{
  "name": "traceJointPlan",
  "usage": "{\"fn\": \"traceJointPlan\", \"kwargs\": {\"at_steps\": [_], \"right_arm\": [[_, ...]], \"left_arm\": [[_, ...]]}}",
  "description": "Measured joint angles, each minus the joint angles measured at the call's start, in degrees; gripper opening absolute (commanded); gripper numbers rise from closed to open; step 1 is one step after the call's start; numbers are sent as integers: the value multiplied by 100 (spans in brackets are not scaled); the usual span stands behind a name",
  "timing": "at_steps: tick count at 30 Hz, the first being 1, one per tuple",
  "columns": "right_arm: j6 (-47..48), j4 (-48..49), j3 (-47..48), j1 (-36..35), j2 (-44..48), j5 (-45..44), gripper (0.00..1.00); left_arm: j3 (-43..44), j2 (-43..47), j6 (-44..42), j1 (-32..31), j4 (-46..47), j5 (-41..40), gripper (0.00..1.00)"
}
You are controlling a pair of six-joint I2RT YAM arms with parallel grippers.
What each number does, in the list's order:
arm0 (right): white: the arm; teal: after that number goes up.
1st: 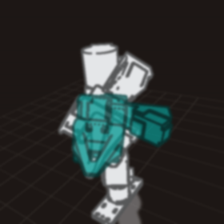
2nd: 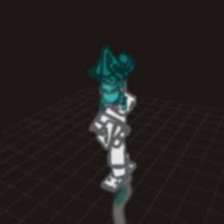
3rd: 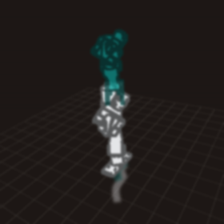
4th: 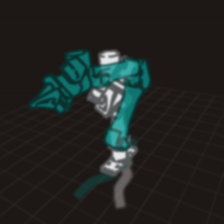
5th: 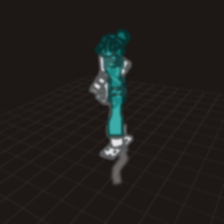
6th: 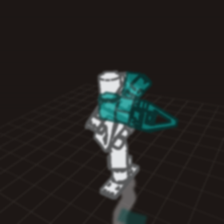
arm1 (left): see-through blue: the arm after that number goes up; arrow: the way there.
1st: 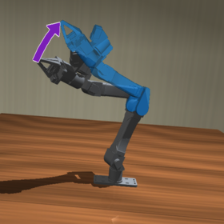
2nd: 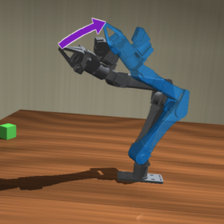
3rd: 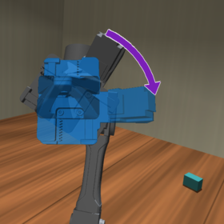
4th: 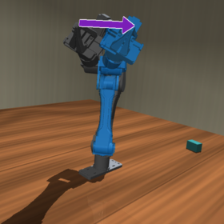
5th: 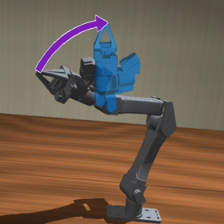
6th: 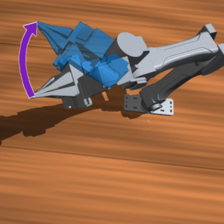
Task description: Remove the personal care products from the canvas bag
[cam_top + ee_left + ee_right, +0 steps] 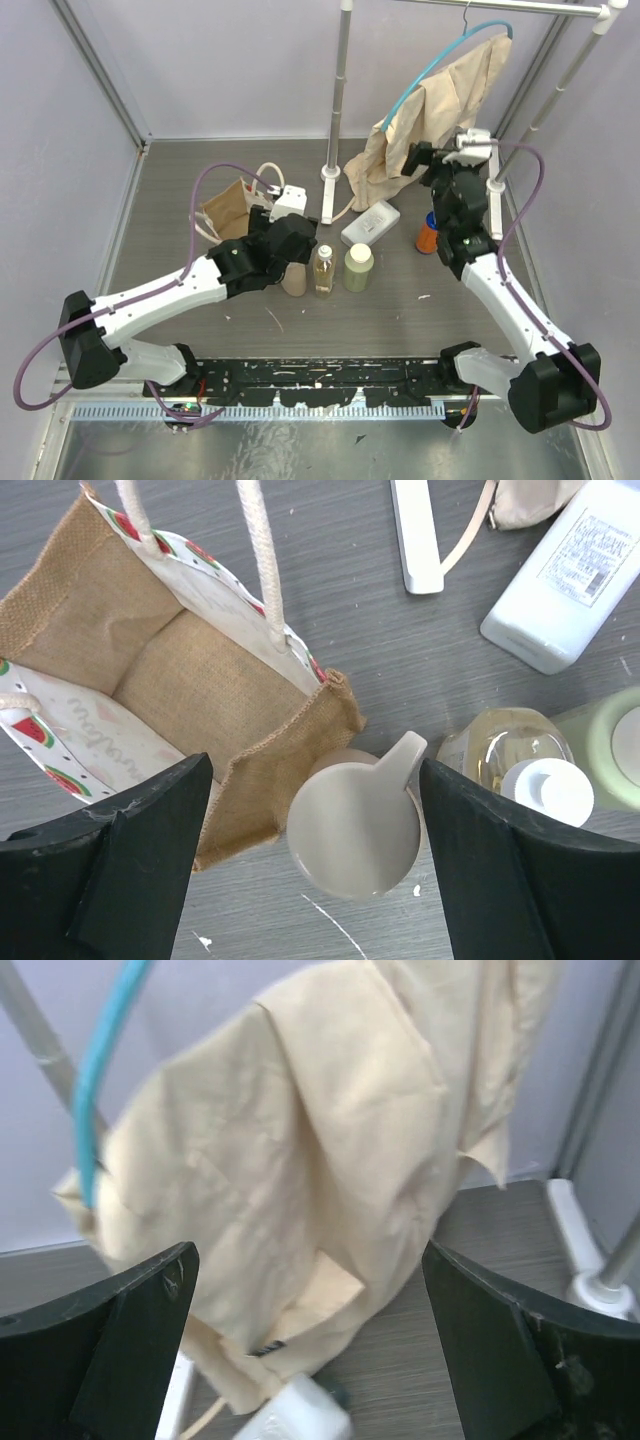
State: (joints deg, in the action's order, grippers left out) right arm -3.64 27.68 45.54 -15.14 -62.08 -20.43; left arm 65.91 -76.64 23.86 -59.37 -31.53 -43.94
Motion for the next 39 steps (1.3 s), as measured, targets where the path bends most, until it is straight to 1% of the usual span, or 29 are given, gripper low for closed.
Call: {"fn": "traceJointPlan", "kwargs": {"at_steps": [2,4,7,9,12,15,19,22,26,34,39], "right_arm": [[-398,-1231,896,-92,-205,118,100],[-859,-2251,1790,-118,-592,442,100],[-1504,-3377,2763,-142,-1241,931,100],[-1961,-4140,3368,-168,-1832,1250,100],[-2422,-4830,3733,-214,-2511,1443,100],[-2809,-5416,3742,-293,-3042,1436,100],[-3279,-5814,3528,-400,-3375,1342,100],[-3578,-5827,3362,-479,-3512,1257,100],[-3882,-5790,3292,-562,-3873,1097,100],[-4675,-5665,3106,-732,-4787,374,100],[-5049,-5641,3123,-789,-5012,17,100]], "left_arm": [[0,114,0,0,0,-31,91],[0,223,9,0,0,-68,91],[0,409,59,0,-11,-140,91],[15,511,177,0,-92,-236,91],[79,614,376,0,-308,-354,90],[85,789,511,0,-431,-420,90],[83,1141,597,0,-479,-487,90],[83,1294,627,0,-479,-509,90],[74,1305,640,0,-481,-505,90],[31,1300,647,0,-481,-496,90],[31,1300,636,0,-479,-494,90]]}}
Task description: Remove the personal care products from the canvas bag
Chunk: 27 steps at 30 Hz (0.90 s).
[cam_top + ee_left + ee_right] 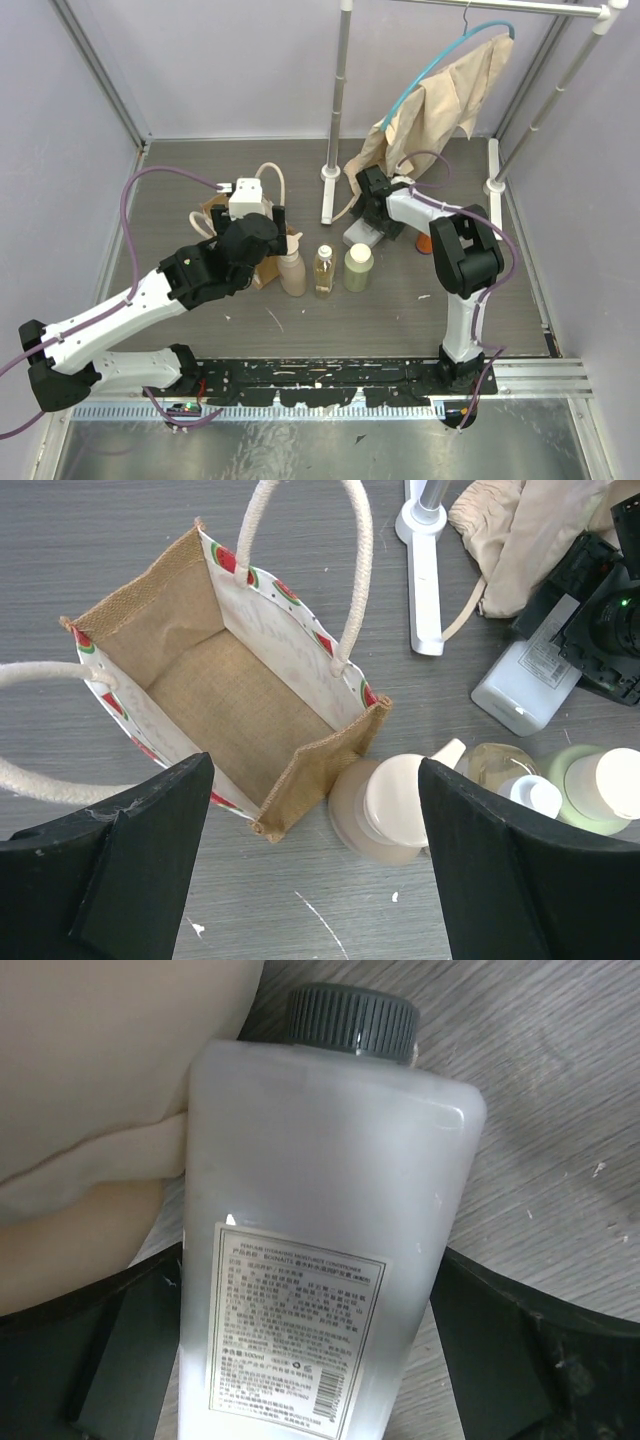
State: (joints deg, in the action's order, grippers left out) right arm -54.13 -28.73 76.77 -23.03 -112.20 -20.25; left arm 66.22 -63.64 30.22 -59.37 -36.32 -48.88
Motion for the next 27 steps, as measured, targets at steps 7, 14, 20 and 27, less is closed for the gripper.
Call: {"fn": "traceJointPlan", "kwargs": {"at_steps": [7,14,20,27], "right_arm": [[-24,-496,662,0,-511,-640,82],[127,-190,317,-103,-361,-1141,48],[404,-286,22,-378,-179,-1864,34],[1047,-22,-684,-968,409,-3040,13]], "left_arm": [[-79,35,-26,0,0,0,90],[-136,35,-44,0,24,7,90],[-149,0,-57,0,57,37,90],[-151,-37,-57,0,92,57,90]]}}
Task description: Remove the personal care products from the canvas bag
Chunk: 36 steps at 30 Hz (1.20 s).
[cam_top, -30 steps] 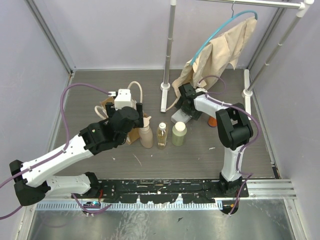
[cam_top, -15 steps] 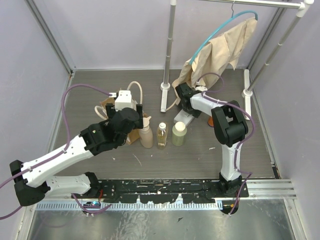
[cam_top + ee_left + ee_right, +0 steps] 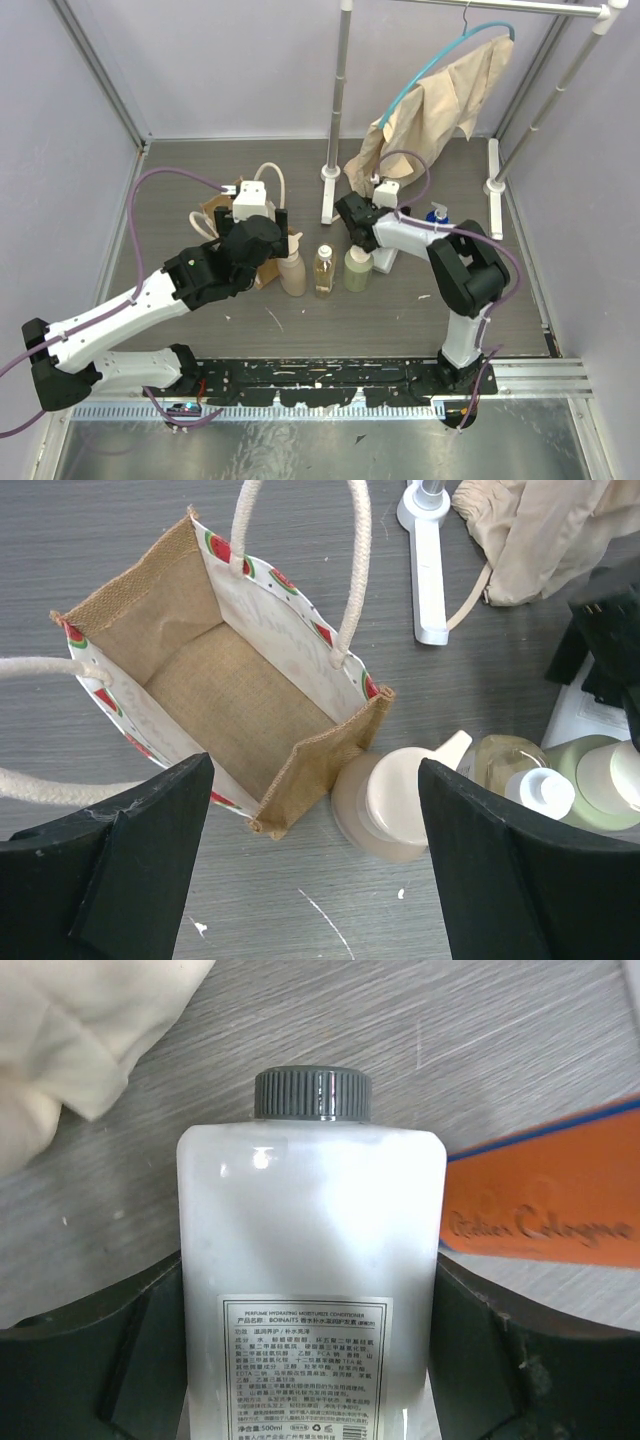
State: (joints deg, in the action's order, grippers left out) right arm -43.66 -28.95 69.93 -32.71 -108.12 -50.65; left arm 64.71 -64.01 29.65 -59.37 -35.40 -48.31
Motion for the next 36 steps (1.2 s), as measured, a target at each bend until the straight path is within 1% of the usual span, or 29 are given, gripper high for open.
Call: {"fn": "traceJointPlan", "kwargs": {"at_steps": [3,6,8,10,12,16,19,22,25,31,36], "right_arm": [[651,855,-841,-208,667,-356,9],[1425,1965,-1794,-260,1506,-376,8],[2052,2946,-2481,-243,2059,-374,8],[2715,3930,-3018,-223,2391,-380,8],[3261,4684,-3270,-190,2415,-372,9],[4240,6074,-3473,-168,2159,-173,9],[4835,7442,-3768,-168,1928,127,9],[5228,8467,-4098,-170,1751,376,10],[5410,9014,-4323,-164,1696,621,9],[5429,10183,-4881,-116,1696,1106,7],[5429,10738,-5141,-83,1655,1386,8]], "left_arm": [[0,0,-2,0,0,0,90],[0,2,-2,0,2,2,90],[-2,4,-2,0,4,4,90],[-2,9,-2,0,13,20,89],[-4,9,0,0,35,39,89],[-4,9,0,0,50,111,89],[-4,9,2,0,50,129,89],[-4,9,2,0,50,127,89],[-4,17,0,0,50,120,89],[-4,66,0,0,50,114,89],[-4,63,-2,0,50,116,89]]}}
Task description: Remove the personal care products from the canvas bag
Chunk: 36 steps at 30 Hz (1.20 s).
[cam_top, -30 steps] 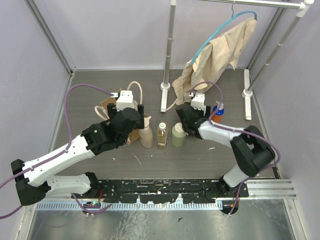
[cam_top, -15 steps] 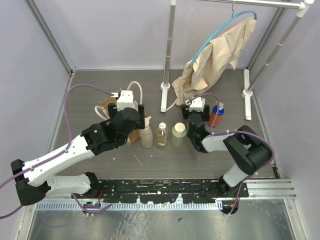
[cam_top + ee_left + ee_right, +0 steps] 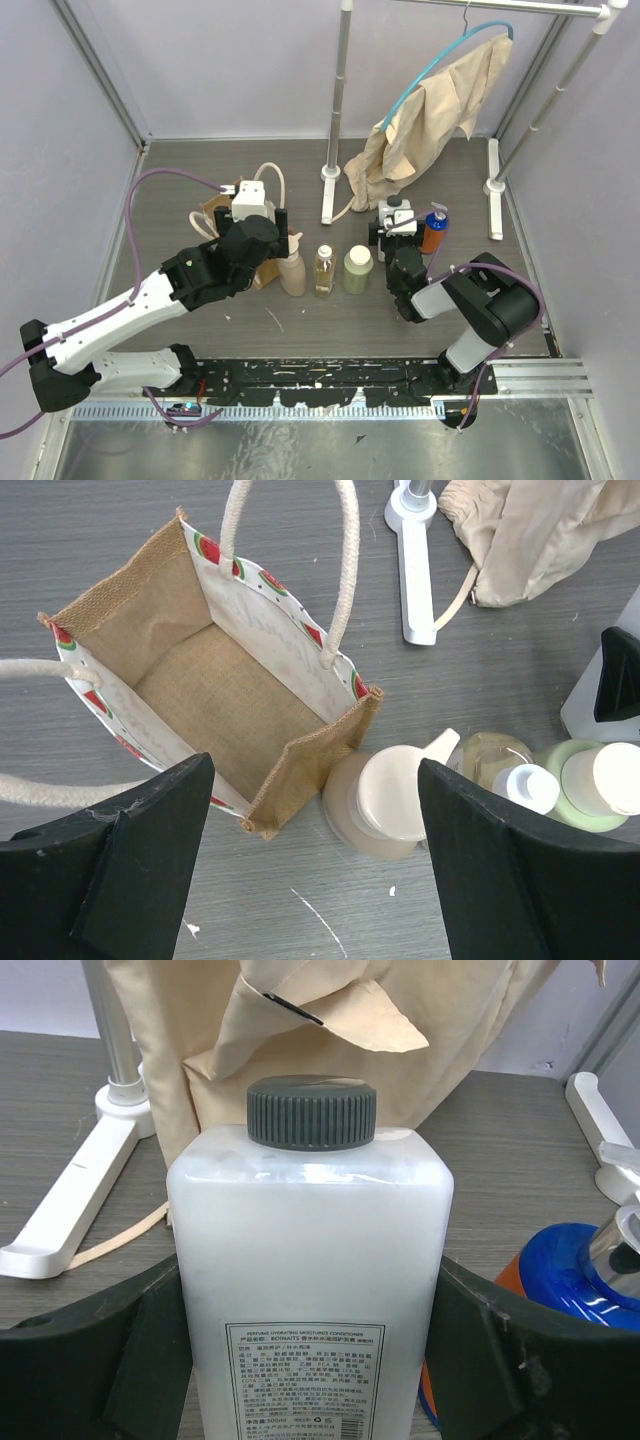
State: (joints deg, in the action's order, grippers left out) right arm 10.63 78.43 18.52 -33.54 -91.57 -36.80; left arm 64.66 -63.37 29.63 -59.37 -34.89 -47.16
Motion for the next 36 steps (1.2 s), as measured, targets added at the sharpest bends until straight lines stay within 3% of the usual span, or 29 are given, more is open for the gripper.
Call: {"fn": "traceJointPlan", "kwargs": {"at_steps": [15,36], "right_arm": [[-173,437,-205,260,-319,988,21],[-621,822,1246,1029,-2033,1464,24]], "left_arm": [[0,-133,-96,0,-2,11,89],[0,-146,-98,0,-42,103,88]]}}
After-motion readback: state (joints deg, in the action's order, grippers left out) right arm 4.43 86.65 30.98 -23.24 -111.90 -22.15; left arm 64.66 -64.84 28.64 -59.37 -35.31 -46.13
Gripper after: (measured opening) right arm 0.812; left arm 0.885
